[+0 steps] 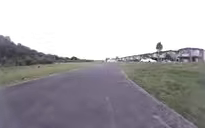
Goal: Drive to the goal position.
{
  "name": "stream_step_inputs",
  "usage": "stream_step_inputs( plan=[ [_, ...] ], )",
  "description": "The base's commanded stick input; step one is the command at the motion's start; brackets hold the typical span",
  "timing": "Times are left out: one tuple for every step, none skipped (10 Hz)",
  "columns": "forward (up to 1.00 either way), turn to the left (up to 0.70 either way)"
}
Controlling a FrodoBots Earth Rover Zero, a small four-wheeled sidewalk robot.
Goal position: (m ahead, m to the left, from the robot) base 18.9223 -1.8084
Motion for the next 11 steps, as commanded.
stream_step_inputs(
  plan=[
    [0.70, 0.00],
    [0.70, 0.00],
    [0.70, 0.00],
    [0.70, 0.00],
    [0.70, 0.00],
    [0.70, 0.00],
    [0.70, 0.00],
    [0.70, 0.00],
    [0.70, 0.00],
    [0.70, 0.00],
    [0.70, 0.00]
  ],
)
